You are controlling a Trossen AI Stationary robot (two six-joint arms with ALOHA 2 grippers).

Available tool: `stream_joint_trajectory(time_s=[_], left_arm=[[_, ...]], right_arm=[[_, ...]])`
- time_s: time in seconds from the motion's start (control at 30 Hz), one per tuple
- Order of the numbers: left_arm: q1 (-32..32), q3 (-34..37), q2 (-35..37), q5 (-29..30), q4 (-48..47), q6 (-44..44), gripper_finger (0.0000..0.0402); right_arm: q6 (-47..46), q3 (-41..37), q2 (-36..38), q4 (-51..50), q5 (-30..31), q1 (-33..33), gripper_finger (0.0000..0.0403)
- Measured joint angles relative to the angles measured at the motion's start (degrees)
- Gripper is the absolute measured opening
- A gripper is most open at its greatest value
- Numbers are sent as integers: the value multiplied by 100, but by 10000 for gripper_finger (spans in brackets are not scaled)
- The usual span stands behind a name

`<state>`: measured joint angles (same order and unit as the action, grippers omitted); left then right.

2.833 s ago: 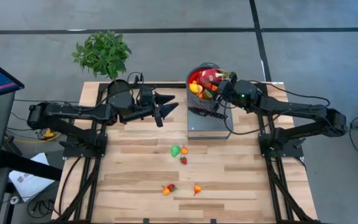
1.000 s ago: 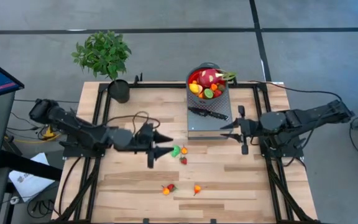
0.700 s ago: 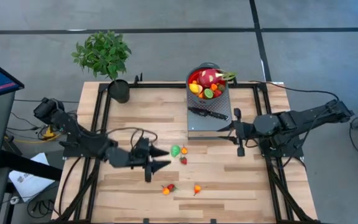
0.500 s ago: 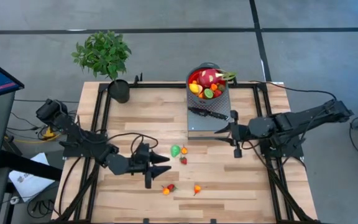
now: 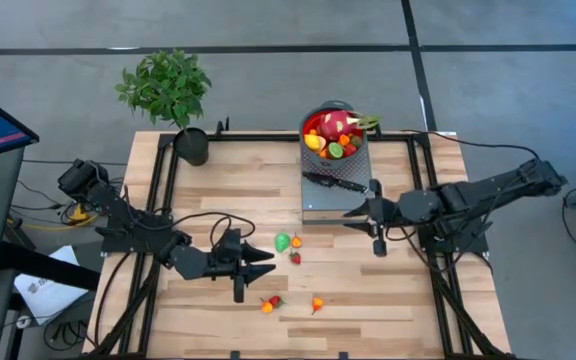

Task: Pick & Place Fruit
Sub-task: Put the strawberry into the red colander on the shelf

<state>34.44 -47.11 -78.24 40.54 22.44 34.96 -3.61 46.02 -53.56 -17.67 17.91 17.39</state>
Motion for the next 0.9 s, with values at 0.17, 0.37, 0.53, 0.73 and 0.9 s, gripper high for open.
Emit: stream_joint_trajectory(time_s=[0.17, 0.37, 0.53, 0.73, 0.9], left_arm=[[-1, 0, 0, -1, 35, -14, 140], [13, -2, 7, -80, 512, 287, 140], [302, -2, 9, -181, 931, 262, 140], [551, -231, -462, 135, 1387, 103, 140], [496, -741, -1116, 100, 1376, 94, 140]], right_arm=[[-33, 0, -2, 177, -2, 278, 95], [-159, 0, -1, 696, 0, 659, 95], [-389, 0, -1, 959, -2, 1053, 95], [-672, 0, 0, 986, -5, 1663, 95], [-698, 0, 2, 1158, 17, 2129, 95]])
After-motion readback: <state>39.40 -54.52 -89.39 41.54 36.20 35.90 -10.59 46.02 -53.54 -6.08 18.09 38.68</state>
